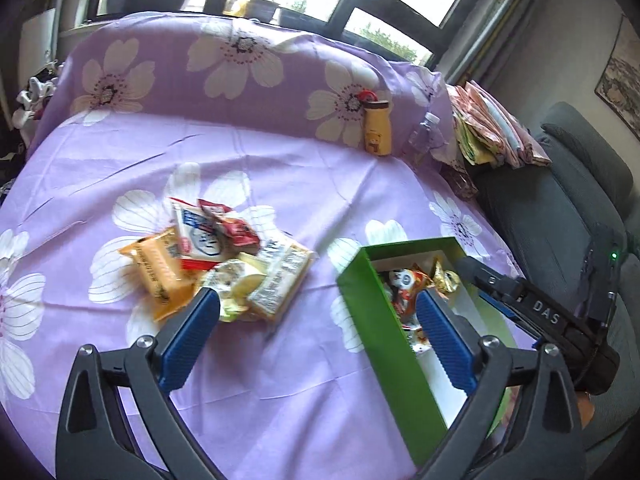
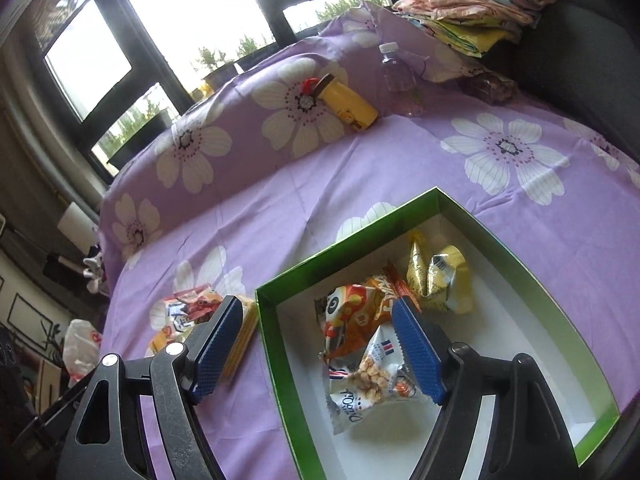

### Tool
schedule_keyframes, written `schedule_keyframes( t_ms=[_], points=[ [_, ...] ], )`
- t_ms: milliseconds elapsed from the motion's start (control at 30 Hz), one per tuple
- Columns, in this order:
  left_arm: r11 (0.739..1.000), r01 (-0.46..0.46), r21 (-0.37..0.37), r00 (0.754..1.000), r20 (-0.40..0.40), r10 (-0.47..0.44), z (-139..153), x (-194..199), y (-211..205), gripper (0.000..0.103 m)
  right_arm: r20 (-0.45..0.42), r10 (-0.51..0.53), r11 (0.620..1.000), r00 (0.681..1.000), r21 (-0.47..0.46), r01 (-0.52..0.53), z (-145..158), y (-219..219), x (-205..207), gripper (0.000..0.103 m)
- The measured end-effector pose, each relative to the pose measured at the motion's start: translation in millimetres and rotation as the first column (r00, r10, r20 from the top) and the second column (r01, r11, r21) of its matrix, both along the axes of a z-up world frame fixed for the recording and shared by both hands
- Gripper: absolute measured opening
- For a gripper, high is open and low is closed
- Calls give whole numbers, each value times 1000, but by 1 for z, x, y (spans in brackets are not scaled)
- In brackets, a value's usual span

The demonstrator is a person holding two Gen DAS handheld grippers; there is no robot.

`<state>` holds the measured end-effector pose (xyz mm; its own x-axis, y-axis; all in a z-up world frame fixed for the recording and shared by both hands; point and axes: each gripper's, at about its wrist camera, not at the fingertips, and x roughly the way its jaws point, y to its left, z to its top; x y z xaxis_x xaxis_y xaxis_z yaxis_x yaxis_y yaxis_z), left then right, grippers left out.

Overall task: Organize snacks
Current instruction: 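Move the right tool back to the white-and-green snack bag, then grasp the white-and-green snack bag with the right tool and lift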

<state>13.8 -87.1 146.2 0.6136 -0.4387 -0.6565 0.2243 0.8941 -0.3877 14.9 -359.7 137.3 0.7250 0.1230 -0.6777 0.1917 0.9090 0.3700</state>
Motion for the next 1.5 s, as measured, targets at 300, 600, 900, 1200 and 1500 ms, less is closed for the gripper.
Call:
schedule_keyframes(
  t_ms=[300, 600, 900, 1200, 1500],
  points=[
    [987, -161, 27, 979, -119, 163, -49, 26, 72, 102, 0, 85, 992, 996, -93, -84, 1, 55, 5, 88],
    [977, -208, -36, 949, -250, 193, -79, 47, 93, 100, -80, 280, 957, 957, -54, -285, -3, 116, 50, 88],
    [974, -168, -150, 935, -337, 109, -94, 47, 83, 92, -183, 459, 882, 870, -21, -470, -43, 175, 105, 70],
    [976, -128, -175, 934, -353, 60, -104, 45, 64, 69, -258, 506, 858, 823, 57, -510, -76, 177, 123, 43],
    [985, -85, -149, 926, -377, 23, -115, 45, 53, 41, -284, 518, 843, 807, 12, -538, -83, 183, 109, 34]
  ],
)
